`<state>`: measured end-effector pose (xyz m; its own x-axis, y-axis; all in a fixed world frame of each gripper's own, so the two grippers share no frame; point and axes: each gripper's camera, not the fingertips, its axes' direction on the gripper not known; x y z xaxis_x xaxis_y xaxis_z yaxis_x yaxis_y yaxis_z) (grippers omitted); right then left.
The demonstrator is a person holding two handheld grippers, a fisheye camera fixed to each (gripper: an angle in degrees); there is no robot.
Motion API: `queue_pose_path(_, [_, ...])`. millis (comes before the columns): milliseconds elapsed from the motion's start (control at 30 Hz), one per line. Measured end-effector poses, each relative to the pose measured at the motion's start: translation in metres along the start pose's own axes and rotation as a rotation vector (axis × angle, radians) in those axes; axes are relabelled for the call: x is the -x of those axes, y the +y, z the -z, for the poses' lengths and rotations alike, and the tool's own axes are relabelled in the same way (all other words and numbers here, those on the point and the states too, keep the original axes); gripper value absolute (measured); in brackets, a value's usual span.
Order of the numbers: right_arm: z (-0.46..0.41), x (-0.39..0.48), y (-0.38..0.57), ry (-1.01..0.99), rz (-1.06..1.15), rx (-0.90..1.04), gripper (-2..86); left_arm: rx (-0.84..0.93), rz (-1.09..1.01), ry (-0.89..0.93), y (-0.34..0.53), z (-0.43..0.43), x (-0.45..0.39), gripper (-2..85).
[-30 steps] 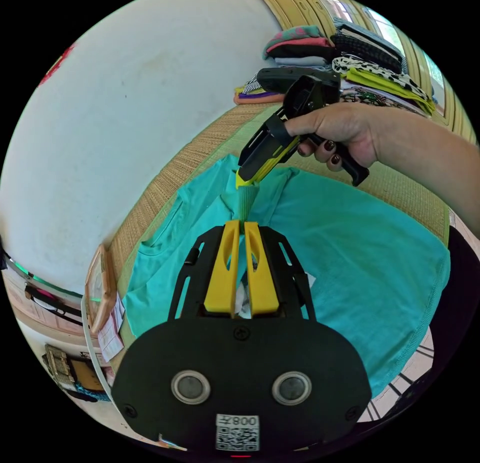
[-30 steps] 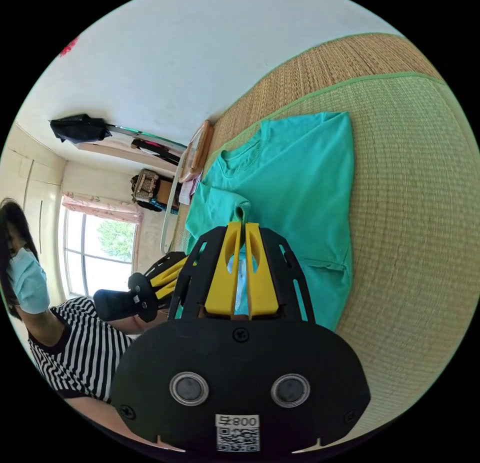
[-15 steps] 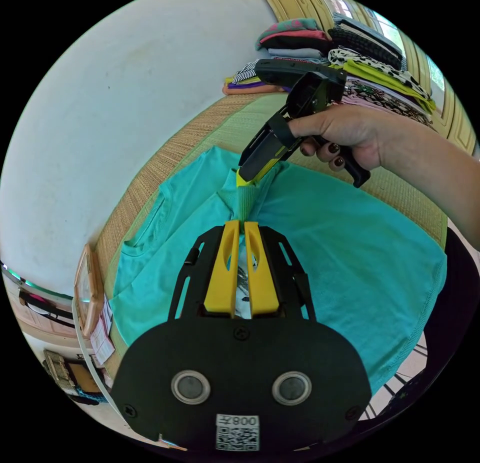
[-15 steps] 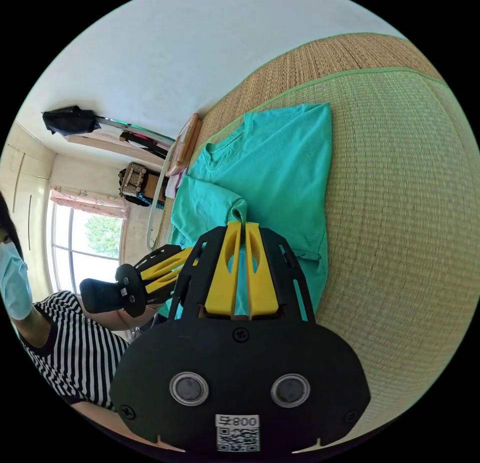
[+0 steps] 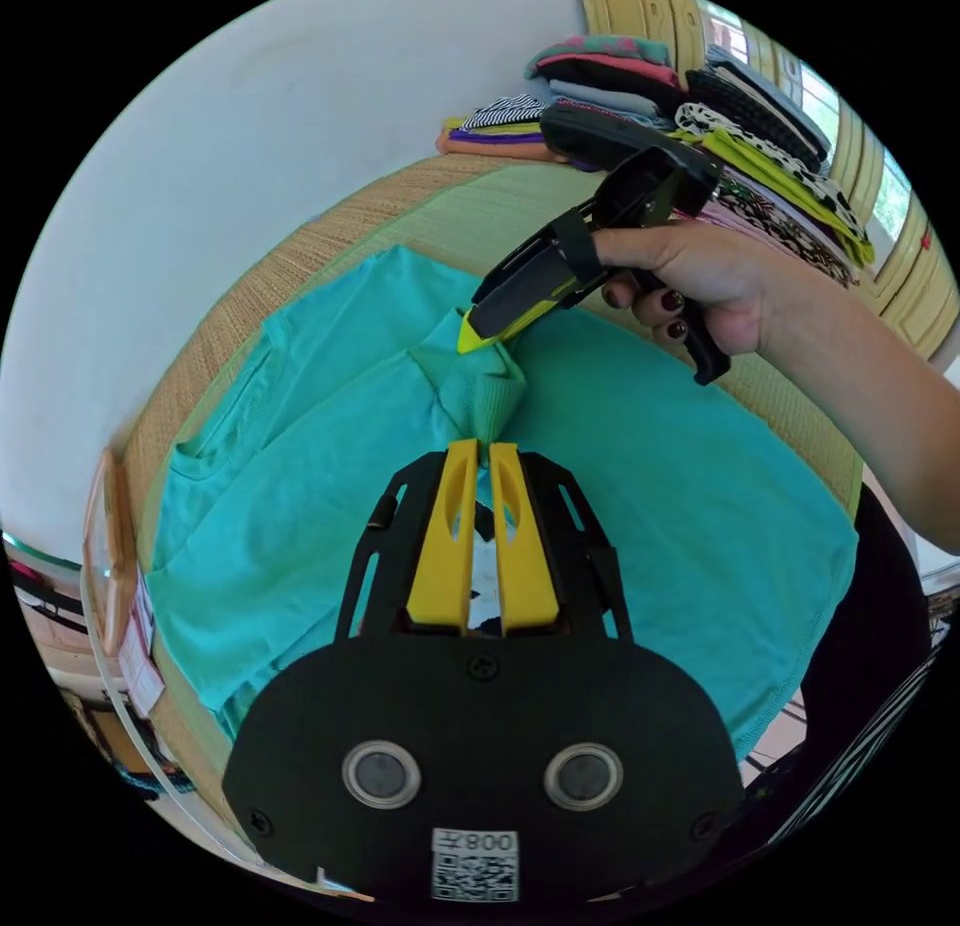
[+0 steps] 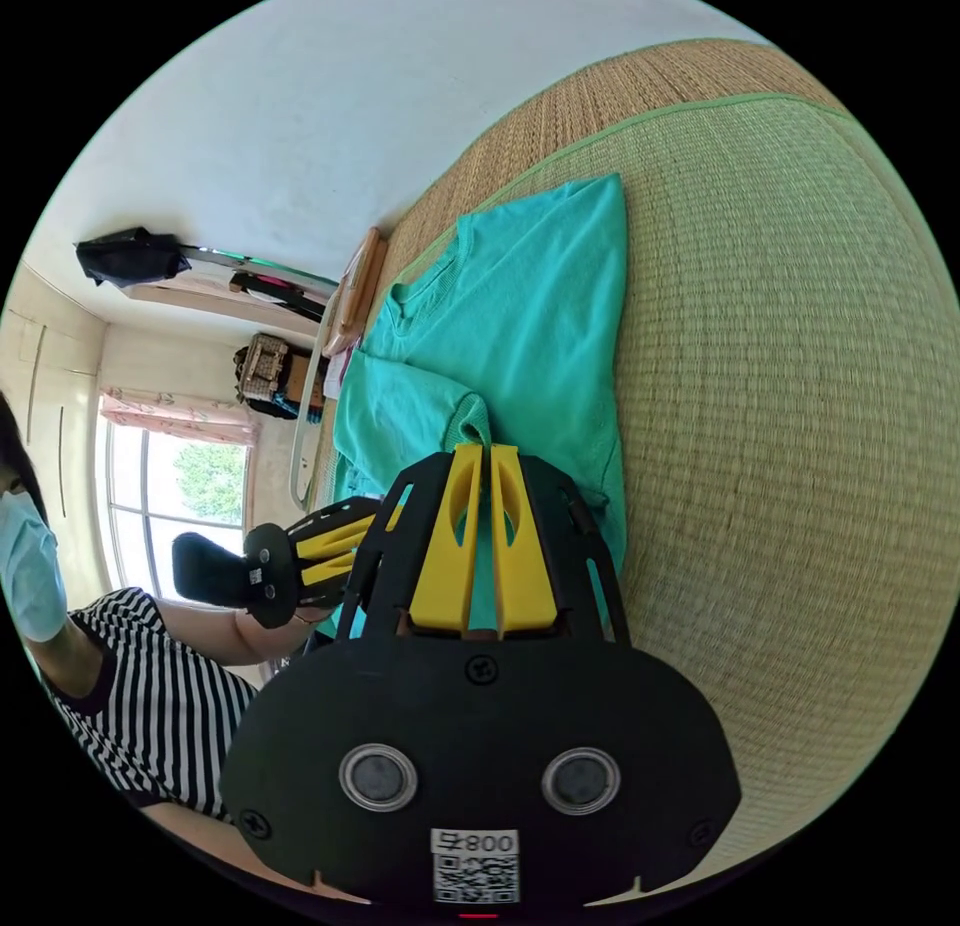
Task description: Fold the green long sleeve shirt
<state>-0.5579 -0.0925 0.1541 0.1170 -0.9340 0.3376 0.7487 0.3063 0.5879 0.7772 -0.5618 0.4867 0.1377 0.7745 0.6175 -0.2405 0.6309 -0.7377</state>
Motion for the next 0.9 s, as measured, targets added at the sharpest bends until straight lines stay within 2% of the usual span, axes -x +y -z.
queue_pose_path(467, [0.021, -0.014, 0.018, 0.019, -0.026, -0.032, 0.9, -0.055, 0.088, 0.195, -0.008, -0.042, 0.049, 2.7])
queue_pose_path(900, [0.071, -0.003, 0.006, 0.038, -0.021, -0.038, 0.8, -0.051, 0.116, 0.212, -0.009, -0.111, 0.058, 1.8])
